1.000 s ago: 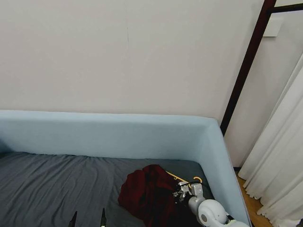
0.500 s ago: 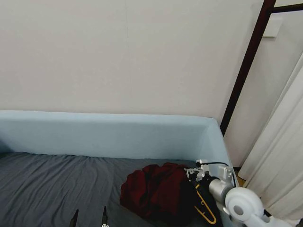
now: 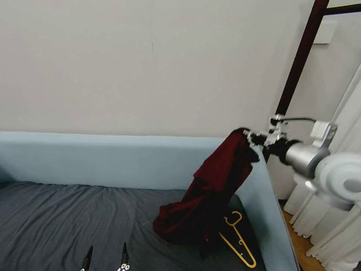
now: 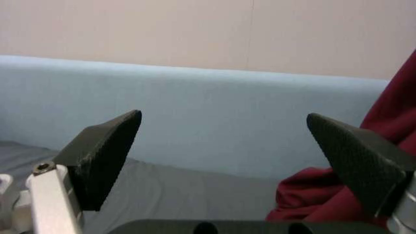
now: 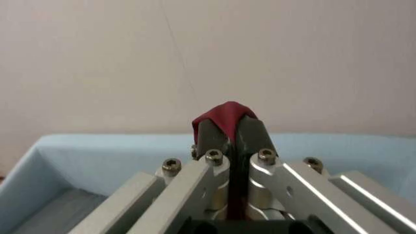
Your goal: Pick up the clothes from the sofa and hang them on the clothes hanger.
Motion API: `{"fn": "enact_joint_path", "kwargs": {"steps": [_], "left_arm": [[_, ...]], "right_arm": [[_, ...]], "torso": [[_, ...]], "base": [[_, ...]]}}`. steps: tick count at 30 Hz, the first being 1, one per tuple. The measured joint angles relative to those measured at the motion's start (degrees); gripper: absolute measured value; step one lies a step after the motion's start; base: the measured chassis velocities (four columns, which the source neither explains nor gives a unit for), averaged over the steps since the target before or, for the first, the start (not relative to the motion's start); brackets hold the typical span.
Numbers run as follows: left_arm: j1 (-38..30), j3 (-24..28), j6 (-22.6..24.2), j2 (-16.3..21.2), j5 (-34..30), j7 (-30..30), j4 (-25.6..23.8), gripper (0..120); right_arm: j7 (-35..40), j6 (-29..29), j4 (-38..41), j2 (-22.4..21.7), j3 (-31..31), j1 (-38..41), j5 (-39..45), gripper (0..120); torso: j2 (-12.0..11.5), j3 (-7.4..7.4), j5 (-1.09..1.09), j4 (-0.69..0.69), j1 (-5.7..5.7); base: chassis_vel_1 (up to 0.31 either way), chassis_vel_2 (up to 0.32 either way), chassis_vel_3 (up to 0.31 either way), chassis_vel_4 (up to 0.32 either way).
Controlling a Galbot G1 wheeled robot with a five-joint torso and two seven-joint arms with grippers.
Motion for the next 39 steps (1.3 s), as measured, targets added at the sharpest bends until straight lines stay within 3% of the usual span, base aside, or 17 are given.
{"fn": "enact_joint_path", "kwargs": {"steps": [9,17,21,26,29,31,32,34,39], "left_arm": [[0.03,-0.15,0.19,0.14,-0.40,-0.06,-0.25,100],[0.19,-0.59,0.04,0.52,-1.26,-0.38,0.28,100],[0.52,-1.33,-0.49,0.74,-2.12,-0.84,0.85,100],[0.61,-2.24,-0.54,0.80,-2.77,-1.03,0.95,100],[0.57,-2.73,-0.51,0.74,-3.02,-1.11,1.02,100],[0.55,-2.79,-0.47,0.40,-3.02,-1.15,1.27,100],[0.55,-2.79,-0.47,0.40,-3.02,-1.15,1.27,100],[0.68,-3.00,-0.62,0.06,-3.02,-1.20,1.57,100],[1.01,-3.26,-1.37,-0.50,-3.07,-1.25,2.14,100]], "right_arm": [[1.87,-1.31,-0.80,-4.48,-1.63,12.50,8.49,0],[1.45,-1.81,0.28,-2.10,-3.64,11.10,6.97,0],[-0.90,-2.92,0.27,3.99,-7.67,-0.49,-3.37,0],[-1.75,-3.49,-0.28,9.14,-12.94,-8.02,-11.12,0],[-5.59,-3.52,-5.61,16.10,-19.50,-12.96,-24.12,0],[-7.29,-2.90,-11.23,21.20,-22.70,-15.01,-31.22,0],[-7.29,-2.90,-11.23,21.20,-22.70,-15.01,-31.22,0],[-7.83,-2.38,-16.37,25.57,-25.71,-15.56,-35.08,0],[-6.88,-1.76,-21.57,31.38,-31.59,-13.37,-36.42,0]], "torso": [[0.00,0.00,-0.01,-0.01,0.00],[0.01,-0.01,-0.03,-0.01,0.00],[0.00,0.00,-0.02,0.00,0.00],[0.00,0.00,-0.01,0.00,0.00],[0.00,0.00,-0.02,0.00,0.00],[0.00,0.00,-0.02,0.00,0.00],[0.00,0.00,-0.02,0.00,0.00],[0.00,0.01,-0.01,0.00,0.00],[0.00,0.00,-0.03,0.00,0.00]], "base": [[0.000,0.000,0.000,0.000],[0.000,0.000,0.000,0.000],[0.000,0.000,0.000,0.000],[0.000,0.000,0.000,0.000],[0.000,0.000,0.000,0.000],[0.000,0.000,0.000,0.000],[0.000,0.000,0.000,0.000],[0.000,0.000,0.000,0.000],[0.000,0.000,0.000,0.000]]}}
